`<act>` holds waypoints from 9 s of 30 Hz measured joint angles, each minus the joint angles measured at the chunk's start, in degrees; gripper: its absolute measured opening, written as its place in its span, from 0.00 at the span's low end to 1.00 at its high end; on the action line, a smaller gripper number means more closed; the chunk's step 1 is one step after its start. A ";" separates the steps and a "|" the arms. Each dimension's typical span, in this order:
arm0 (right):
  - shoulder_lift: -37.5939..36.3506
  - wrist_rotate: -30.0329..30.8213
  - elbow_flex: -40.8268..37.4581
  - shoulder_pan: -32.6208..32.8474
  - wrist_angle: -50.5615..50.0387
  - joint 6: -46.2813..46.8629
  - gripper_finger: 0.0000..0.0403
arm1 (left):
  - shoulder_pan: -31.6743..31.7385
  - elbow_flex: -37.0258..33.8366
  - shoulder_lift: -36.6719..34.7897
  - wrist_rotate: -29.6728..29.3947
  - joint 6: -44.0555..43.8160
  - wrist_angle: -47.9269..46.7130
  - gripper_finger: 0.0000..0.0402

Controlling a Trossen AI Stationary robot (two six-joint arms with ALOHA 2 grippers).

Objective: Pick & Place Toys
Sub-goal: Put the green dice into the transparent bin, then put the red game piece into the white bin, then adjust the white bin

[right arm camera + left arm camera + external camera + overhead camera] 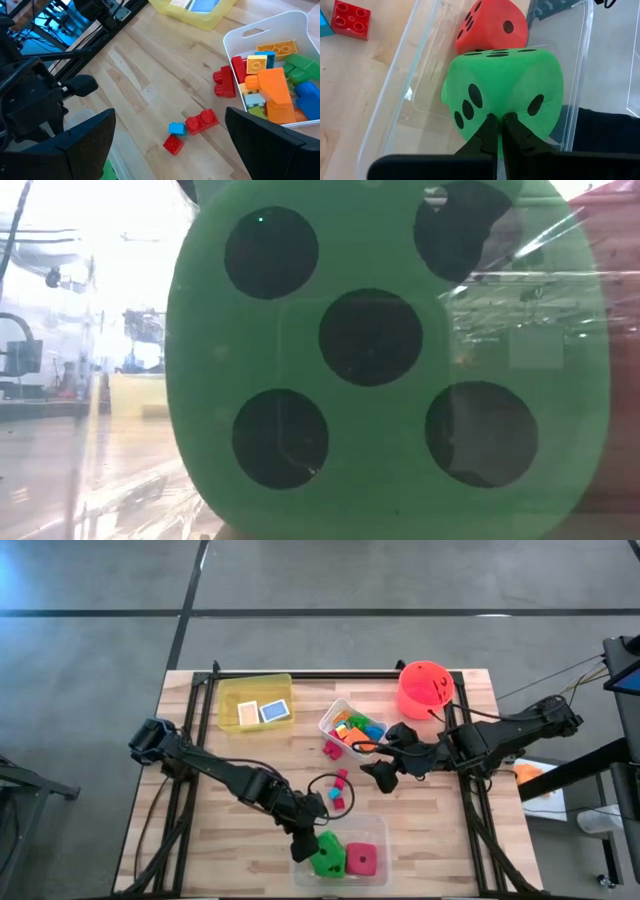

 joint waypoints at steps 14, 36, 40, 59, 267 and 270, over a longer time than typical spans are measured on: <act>0.00 -0.10 0.00 0.01 0.00 -0.02 0.92 | 0.11 0.00 0.00 0.04 0.00 0.44 0.37; -0.02 -2.73 0.00 0.00 0.00 -7.43 0.92 | 0.13 0.02 -3.22 1.45 0.37 0.53 0.70; 0.19 -5.00 0.00 -0.04 -0.04 -16.81 0.92 | 0.13 0.02 -3.79 1.31 1.37 0.40 0.70; 15.87 -11.14 5.02 -4.12 -0.45 -62.52 0.92 | -0.08 0.02 -18.20 -11.20 3.90 -2.70 0.70; 27.08 -37.66 3.32 -28.17 4.05 -53.71 0.03 | 1.57 -0.02 -25.70 -20.61 3.23 -6.10 0.70; 27.08 -37.64 1.72 -28.15 3.88 -53.57 0.02 | 1.55 -0.02 -25.70 -20.61 3.21 -6.08 0.70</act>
